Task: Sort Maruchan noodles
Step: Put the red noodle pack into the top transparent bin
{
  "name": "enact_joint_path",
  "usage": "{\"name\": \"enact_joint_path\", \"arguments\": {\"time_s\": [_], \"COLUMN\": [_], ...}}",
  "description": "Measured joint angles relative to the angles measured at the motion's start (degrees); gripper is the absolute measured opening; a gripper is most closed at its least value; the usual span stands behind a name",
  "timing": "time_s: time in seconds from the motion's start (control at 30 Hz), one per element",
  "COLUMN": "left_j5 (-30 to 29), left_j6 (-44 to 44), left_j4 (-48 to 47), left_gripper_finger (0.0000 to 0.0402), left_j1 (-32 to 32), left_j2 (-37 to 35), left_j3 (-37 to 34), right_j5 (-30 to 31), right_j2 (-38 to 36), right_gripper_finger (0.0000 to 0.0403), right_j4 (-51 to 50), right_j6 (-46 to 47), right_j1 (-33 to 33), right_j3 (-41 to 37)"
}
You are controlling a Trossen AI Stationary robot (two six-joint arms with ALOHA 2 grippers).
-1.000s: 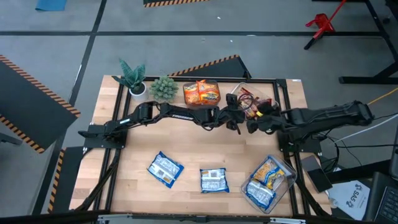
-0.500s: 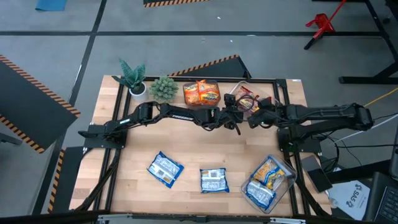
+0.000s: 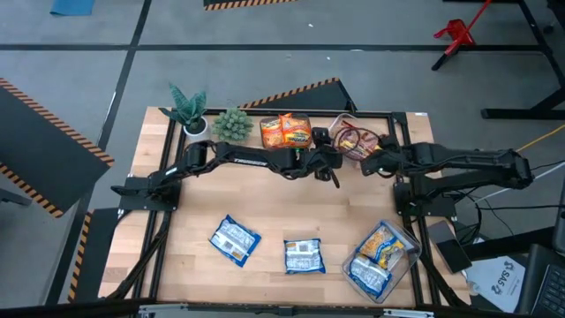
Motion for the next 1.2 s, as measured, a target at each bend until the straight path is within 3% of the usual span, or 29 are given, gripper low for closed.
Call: {"name": "enact_joint_path", "arguments": {"time_s": [0.1, 0.27, 0.37, 0.5, 0.7, 1.0, 1.2], "left_j5": [0.42, 5.95, 9.54, 15.34, 17.64, 18.19, 18.12], "left_j6": [-3.92, -11.03, -16.20, -20.88, -26.88, -30.34, -31.42], "left_j4": [-3.32, -11.12, -17.81, -26.69, -31.11, -34.90, -39.88], "left_gripper_finger": [0.0245, 0.0245, 0.0245, 0.0245, 0.0245, 0.0245, 0.0245], "left_j1": [-0.28, -0.48, -0.46, -0.41, -0.59, -0.63, -1.45], "left_j2": [-3.15, -9.04, -13.96, -19.77, -26.85, -28.98, -28.93], "left_j3": [0.01, 0.04, 0.09, 0.09, 0.07, 0.04, 0.04], "right_j5": [0.88, -5.59, -6.44, -7.14, -7.08, -6.94, -6.17], "right_j2": [-0.92, -2.11, -0.24, 3.93, 12.03, 18.49, 17.92], "right_gripper_finger": [0.0269, 0.0269, 0.0269, 0.0269, 0.0269, 0.0269, 0.0269], "right_j4": [-0.08, 17.78, 20.20, 20.40, 19.71, 13.81, 9.48], "right_j6": [-1.15, -15.10, -19.20, -23.25, -26.32, -23.92, -22.33], "right_j1": [0.04, 0.00, -0.03, -0.13, -3.43, -13.60, -15.86], "right_j3": [2.95, 4.82, 4.80, 4.58, 4.58, 4.58, 4.60]}}
